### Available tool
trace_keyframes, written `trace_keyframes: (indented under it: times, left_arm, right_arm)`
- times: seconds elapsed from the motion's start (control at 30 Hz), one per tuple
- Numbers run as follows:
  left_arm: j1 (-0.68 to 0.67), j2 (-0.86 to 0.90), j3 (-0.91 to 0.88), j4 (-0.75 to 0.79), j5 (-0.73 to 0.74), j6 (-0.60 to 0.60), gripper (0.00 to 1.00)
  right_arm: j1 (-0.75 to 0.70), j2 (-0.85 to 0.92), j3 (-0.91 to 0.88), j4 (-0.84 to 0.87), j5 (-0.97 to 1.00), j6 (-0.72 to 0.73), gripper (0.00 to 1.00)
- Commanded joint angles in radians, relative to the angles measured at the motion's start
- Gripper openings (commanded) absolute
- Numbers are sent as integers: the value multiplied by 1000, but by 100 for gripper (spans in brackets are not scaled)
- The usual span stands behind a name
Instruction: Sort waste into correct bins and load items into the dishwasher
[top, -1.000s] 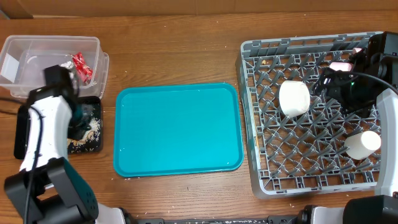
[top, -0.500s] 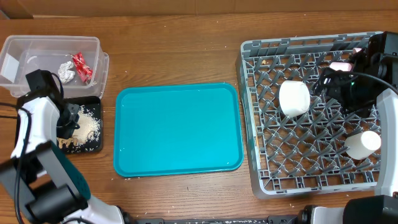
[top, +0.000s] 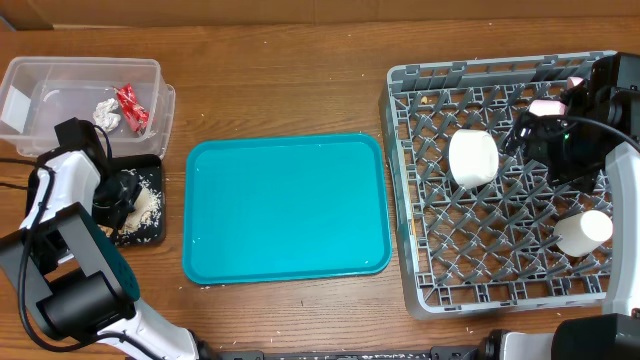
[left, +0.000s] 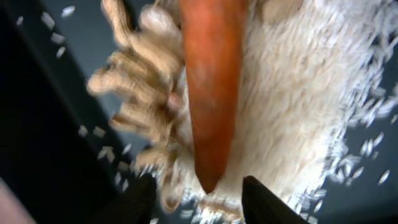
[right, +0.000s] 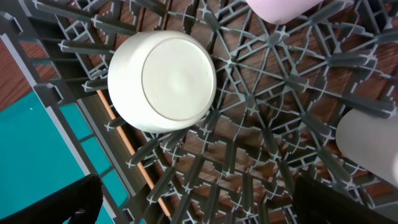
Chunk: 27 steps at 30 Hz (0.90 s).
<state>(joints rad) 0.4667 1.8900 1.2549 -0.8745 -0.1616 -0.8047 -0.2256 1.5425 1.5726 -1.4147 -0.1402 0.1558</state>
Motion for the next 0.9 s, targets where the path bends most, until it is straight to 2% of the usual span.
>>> trace_keyframes:
  times: [0.0,0.17,0.3,0.33,0.37,0.4,0.43,0.47,0.6,0.73,0.87]
  left_arm:
    - [3,-34,87,-86,24,63,50]
    - [-39,-99,214,-222,32,130,51]
    - [-156,-177,292,-258,56,265,52]
    - [-190,-190,306,-257,87,317,56]
    - [-229,-201,319,-256,133,381,70]
    - [-273,-209,332,-256,183,449,91]
    - [-311,-211,339,-261,222,502,100]
    - [-389,-211,348,-301,267,566,100]
    - [-484,-210,346,-467,220,556,100]
    - [-500,-211,345,-642,206,492,100]
    - [-501,-257,332,-701,203,486,100]
  right_arm:
    - [2,-3,15,-2,12,-7,100]
    - [2,-3,15,-1,12,-7,100]
    - [2,-3,15,27,-17,-7,100]
    - [2,-3,15,39,-31,-8,100]
    - [2,-3,15,56,-46,-13,100]
    - [4,-3,15,69,-61,-33,100]
    - [7,-3,15,78,-72,-50,100]
    - [20,3,15,72,-83,-60,100]
    - [45,13,15,-19,-76,-89,100]
    - [46,5,15,-60,-38,-77,100]
    - [46,-37,11,-57,-36,-76,100]
